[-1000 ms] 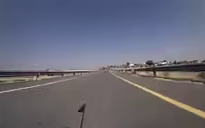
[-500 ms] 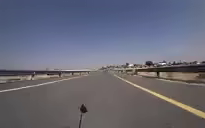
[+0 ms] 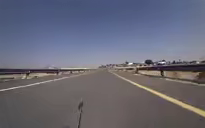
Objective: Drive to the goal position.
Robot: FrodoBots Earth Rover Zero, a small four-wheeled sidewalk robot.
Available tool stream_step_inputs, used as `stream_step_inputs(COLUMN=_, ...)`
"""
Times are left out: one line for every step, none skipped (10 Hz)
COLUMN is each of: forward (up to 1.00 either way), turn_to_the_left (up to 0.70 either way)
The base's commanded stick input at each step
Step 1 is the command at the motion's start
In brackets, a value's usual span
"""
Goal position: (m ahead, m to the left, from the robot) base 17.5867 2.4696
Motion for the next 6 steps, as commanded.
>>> stream_step_inputs(forward=1.00, turn_to_the_left=0.00)
stream_step_inputs(forward=1.00, turn_to_the_left=0.00)
stream_step_inputs(forward=1.00, turn_to_the_left=0.00)
stream_step_inputs(forward=1.00, turn_to_the_left=0.00)
stream_step_inputs(forward=1.00, turn_to_the_left=0.00)
stream_step_inputs(forward=1.00, turn_to_the_left=0.00)
